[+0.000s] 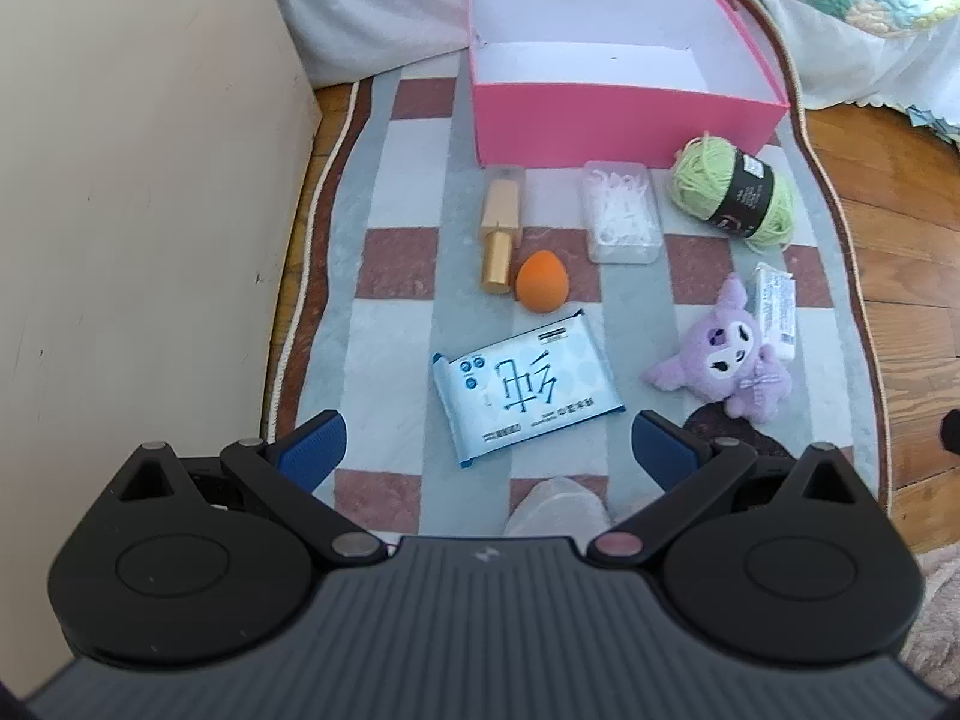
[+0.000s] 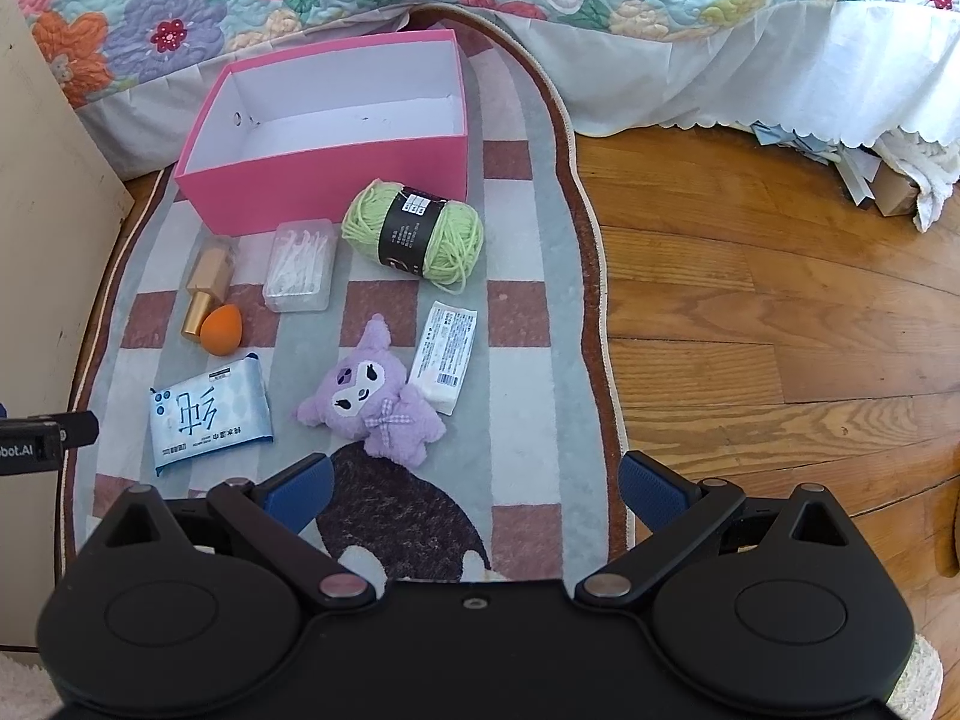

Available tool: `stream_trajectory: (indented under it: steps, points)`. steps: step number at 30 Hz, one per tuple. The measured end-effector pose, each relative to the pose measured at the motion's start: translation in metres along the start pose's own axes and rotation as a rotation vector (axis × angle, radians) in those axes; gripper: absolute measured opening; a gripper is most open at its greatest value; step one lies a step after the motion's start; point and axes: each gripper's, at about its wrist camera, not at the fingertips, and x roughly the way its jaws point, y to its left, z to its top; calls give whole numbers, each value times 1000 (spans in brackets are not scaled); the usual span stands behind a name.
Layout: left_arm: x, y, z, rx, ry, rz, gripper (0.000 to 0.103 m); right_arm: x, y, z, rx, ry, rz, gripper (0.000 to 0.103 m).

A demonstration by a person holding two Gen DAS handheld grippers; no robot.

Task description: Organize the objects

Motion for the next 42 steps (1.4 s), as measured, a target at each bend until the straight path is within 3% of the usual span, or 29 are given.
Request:
stream_trajectory:
  steps: [11,42]
  points:
    - [-7,-5,1,21,-19,-8,103,0,0,0,-2,3,1,102]
    - [0,-8,-1,15,19,-42,103,2,0,-5,4,11,-6,102]
